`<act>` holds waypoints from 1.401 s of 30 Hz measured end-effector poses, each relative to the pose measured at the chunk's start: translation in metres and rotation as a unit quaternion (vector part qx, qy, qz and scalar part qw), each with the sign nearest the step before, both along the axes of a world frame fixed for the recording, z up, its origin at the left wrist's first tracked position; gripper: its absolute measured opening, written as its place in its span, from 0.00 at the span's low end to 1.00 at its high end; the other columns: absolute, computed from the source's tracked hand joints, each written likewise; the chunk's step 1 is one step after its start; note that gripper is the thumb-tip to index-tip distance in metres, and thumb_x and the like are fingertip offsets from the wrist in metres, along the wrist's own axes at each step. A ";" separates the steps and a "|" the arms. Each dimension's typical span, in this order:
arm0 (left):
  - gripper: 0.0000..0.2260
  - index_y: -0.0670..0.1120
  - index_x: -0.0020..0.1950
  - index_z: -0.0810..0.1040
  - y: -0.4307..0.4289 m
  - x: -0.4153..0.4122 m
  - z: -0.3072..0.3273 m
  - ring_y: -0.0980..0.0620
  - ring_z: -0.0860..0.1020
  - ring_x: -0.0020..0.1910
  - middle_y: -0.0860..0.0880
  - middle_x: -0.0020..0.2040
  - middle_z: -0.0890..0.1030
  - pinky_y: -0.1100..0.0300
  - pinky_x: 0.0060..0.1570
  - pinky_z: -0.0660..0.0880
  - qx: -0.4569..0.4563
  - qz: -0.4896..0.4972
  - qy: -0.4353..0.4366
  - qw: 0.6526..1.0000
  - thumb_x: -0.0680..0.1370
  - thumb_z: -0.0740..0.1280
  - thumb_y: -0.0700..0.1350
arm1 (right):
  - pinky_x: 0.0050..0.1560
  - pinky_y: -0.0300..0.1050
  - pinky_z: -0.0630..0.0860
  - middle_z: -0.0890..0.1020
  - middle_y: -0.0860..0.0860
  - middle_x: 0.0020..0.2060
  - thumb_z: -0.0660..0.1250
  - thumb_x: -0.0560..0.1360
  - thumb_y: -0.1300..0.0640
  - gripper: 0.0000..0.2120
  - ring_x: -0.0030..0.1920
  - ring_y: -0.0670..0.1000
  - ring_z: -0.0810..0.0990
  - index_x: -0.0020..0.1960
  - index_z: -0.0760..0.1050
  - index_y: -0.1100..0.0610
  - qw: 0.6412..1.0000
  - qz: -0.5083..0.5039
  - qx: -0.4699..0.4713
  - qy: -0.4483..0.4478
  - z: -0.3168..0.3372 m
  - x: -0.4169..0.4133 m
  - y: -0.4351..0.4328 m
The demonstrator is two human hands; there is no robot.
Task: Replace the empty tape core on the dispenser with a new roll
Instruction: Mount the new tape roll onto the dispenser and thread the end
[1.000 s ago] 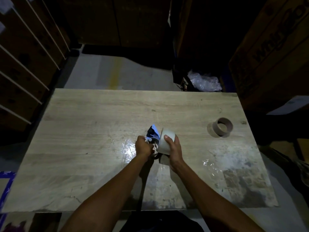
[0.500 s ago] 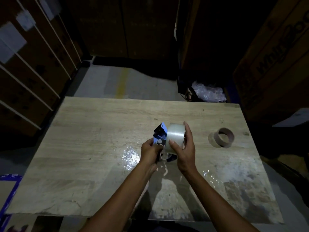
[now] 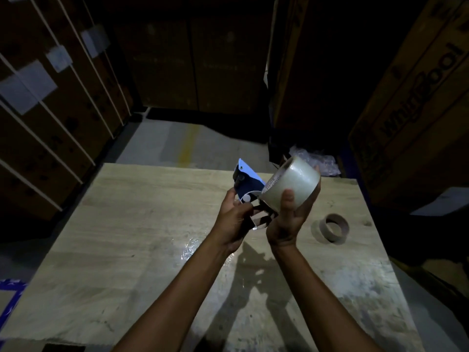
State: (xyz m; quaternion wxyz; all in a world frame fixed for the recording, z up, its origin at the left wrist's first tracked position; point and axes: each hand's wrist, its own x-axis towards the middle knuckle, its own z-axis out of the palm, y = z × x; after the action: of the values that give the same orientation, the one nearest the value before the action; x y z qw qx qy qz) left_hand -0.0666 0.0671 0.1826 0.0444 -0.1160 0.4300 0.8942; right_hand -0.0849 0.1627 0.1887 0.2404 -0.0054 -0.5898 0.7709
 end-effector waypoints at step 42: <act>0.27 0.56 0.73 0.66 -0.028 -0.030 -0.001 0.43 0.82 0.52 0.49 0.60 0.83 0.50 0.46 0.78 -0.044 0.008 -0.012 0.999 0.78 0.68 0.37 | 0.42 0.43 0.79 0.72 0.48 0.59 0.71 0.64 0.32 0.48 0.49 0.42 0.76 0.79 0.56 0.41 0.874 0.112 0.473 0.005 0.001 -0.018 0.035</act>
State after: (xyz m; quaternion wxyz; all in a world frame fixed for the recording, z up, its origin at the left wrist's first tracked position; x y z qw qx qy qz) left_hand -0.0962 0.0391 0.1820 0.0373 -0.1316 0.4671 0.8736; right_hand -0.1033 0.1980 0.1899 0.1293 0.1785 -0.8793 0.4221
